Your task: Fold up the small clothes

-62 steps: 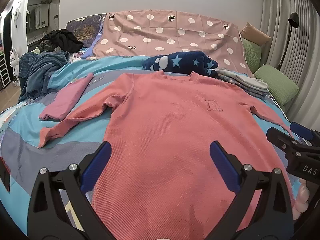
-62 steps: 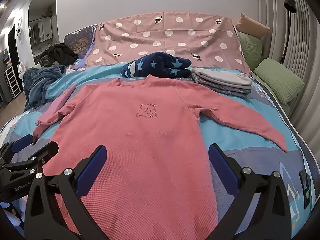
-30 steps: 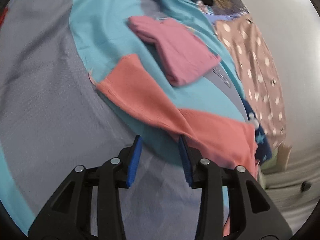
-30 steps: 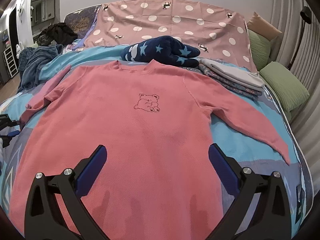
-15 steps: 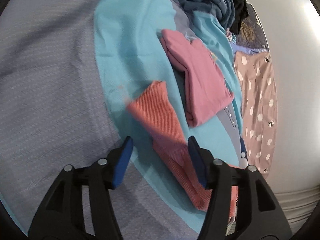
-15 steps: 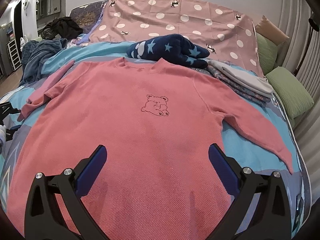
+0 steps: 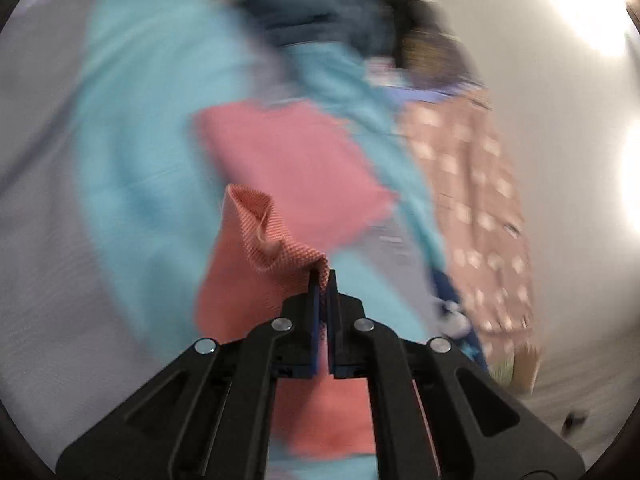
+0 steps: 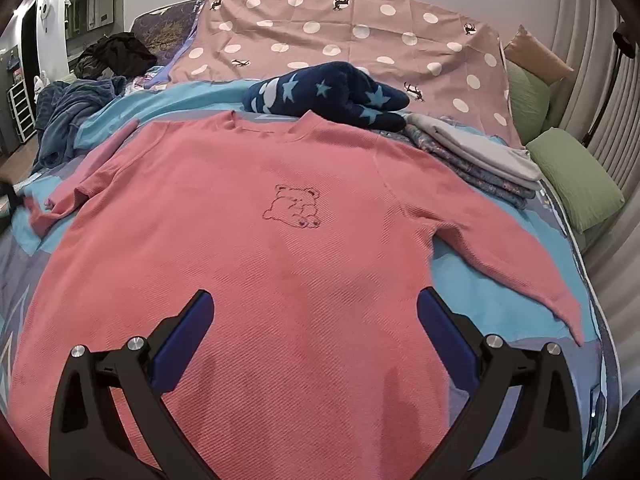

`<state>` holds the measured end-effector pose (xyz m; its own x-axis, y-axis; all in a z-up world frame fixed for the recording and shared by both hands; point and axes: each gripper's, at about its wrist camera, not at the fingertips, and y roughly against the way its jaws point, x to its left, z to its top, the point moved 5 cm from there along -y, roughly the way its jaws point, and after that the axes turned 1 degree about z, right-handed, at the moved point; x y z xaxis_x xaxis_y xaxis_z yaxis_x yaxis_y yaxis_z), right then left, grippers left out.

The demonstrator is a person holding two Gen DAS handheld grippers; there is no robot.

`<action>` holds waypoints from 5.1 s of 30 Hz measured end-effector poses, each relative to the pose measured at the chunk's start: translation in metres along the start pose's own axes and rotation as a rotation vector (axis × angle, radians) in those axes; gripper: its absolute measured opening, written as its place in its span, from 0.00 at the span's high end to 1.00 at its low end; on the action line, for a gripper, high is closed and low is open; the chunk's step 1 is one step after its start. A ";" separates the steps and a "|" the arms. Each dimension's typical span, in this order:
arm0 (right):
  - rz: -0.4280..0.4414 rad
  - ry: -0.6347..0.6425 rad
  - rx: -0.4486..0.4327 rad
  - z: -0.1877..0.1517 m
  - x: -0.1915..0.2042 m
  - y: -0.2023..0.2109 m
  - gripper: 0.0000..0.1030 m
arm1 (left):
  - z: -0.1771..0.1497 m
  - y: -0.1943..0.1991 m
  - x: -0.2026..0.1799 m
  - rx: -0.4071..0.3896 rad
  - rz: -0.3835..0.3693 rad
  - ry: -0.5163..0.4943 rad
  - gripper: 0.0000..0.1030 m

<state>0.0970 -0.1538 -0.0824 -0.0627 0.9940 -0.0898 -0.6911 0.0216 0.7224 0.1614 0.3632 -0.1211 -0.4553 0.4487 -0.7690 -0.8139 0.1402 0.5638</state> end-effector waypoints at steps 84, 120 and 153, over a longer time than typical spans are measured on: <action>0.531 0.430 0.138 0.191 0.195 -0.091 0.63 | -0.202 -0.069 -0.113 0.299 -0.039 -0.845 0.44; 0.543 0.208 0.173 0.186 0.150 -0.119 0.79 | -0.182 -0.047 -0.108 0.141 -0.001 -0.821 0.58; 0.296 -1.293 -0.093 -0.160 -0.336 0.022 0.57 | -0.361 -0.069 -0.224 0.419 -0.063 -1.057 0.41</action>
<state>-0.0125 -0.5049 -0.1456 0.4710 0.3471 0.8110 -0.8198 -0.1673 0.5477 0.1891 -0.0658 -0.0959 0.2755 0.9220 -0.2722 -0.5498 0.3833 0.7422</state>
